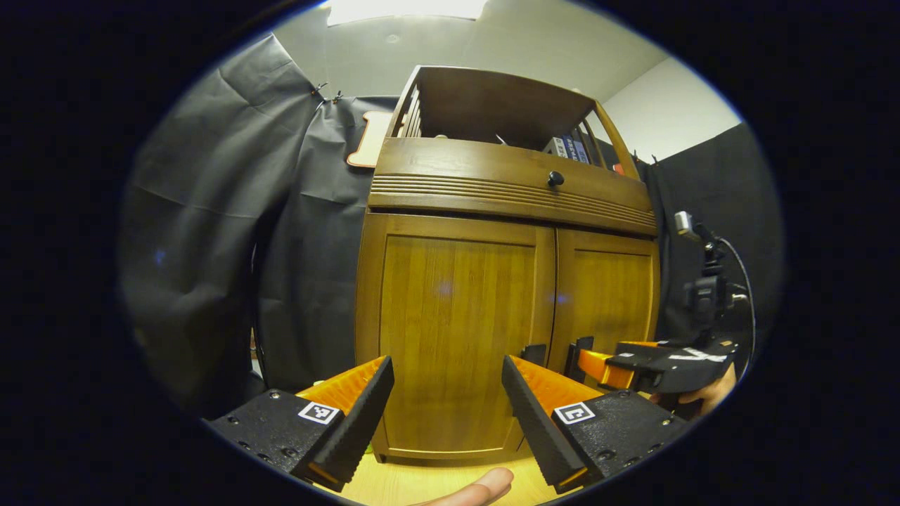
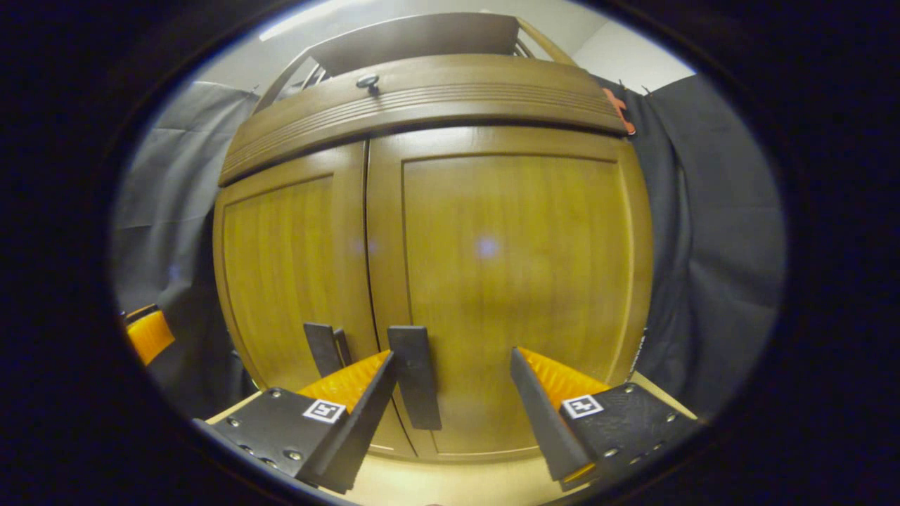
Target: Open the right door of the double-door shoe cabinet with the right hand, and open the left door with the left hand.
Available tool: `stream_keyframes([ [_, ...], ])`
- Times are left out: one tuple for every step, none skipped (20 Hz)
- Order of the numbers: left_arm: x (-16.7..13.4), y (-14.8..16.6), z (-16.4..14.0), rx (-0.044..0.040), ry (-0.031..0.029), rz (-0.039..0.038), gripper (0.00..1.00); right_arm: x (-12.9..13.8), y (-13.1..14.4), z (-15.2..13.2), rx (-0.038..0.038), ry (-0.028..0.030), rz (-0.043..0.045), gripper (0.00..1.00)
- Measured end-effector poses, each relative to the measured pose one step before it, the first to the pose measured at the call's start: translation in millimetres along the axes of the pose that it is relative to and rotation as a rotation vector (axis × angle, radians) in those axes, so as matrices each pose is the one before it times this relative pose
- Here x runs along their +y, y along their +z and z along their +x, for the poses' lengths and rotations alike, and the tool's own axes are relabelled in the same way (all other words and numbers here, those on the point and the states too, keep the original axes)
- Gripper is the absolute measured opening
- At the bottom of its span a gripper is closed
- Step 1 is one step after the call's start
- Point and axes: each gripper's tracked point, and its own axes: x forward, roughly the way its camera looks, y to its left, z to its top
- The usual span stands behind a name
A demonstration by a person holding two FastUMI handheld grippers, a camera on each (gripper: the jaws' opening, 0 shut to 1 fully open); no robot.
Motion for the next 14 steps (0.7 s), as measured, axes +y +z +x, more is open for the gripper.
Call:
stream_keyframes([
  [0.45, 1.11, 0.41, -0.00148, -0.00191, 0.00054, 0.92, 4.07, -3.70, 4.28, 0.01343, -0.00205, -0.01554, 0.81],
  [-0.29, -0.16, -0.45, -0.00233, -0.00252, 0.00041, 0.92, 3.47, -4.86, 5.77, 0.01566, -0.00195, -0.00933, 0.81],
  [-0.07, 0.04, 0.06, -0.00093, 0.00181, -0.00056, 0.95, 8.95, -1.62, 5.22, 0.01284, 0.01794, 0.00750, 0.80],
  [1.54, -0.40, -0.96, 0.00064, 0.00386, -0.00030, 0.92, 0.20, 4.24, 0.77, 0.00545, -0.00660, 0.00070, 0.80],
  [-0.17, 0.05, -0.04, 0.00142, -0.00030, -0.00028, 0.92, -0.04, 1.49, -3.94, 0.00014, -0.01251, 0.01180, 0.63],
  [-0.84, -0.20, -0.41, 0.00125, -0.00233, -0.00054, 0.92, -4.74, 2.55, 2.51, 0.00081, -0.01550, 0.02285, 0.46],
  [-2.49, 0.77, 0.15, -0.00077, -0.00805, 0.00024, 0.92, -2.19, 1.78, -1.52, -0.00218, -0.01046, 0.00831, 0.29],
  [-1.45, -0.17, -1.22, -0.00037, -0.00738, -0.00123, 0.92, 0.94, -3.91, -0.88, 0.01700, -0.00431, -0.01516, 0.30],
  [-0.99, 0.69, -0.19, 0.00030, -0.00379, 0.00067, 0.92, -0.32, 1.43, -1.70, 0.00155, 0.00447, -0.01041, 0.30],
  [0.65, -0.06, -0.88, -0.00139, -0.00115, 0.00106, 0.92, 2.07, -2.41, -1.16, 0.00595, 0.01022, 0.00499, 0.30],
  [-0.53, 1.07, -0.53, -0.00531, 0.00006, 0.00023, 0.92, 1.16, -0.61, -0.06, 0.00535, 0.01290, 0.01658, 0.34],
  [0.79, 1.76, -1.18, -0.00574, 0.00112, -0.00012, 0.92, 0.22, -1.40, 0.13, 0.00244, 0.01192, 0.00719, 0.30],
  [0.22, -0.03, 0.08, -0.00324, 0.00106, 0.00098, 0.92, 0.25, 0.01, -2.51, -0.00148, 0.01101, -0.00152, 0.27],
  [0.29, 0.47, -0.01, -0.00052, 0.00153, 0.00067, 0.92, 0.13, 1.33, -0.83, -0.00510, 0.00882, -0.00764, 0.30],
])
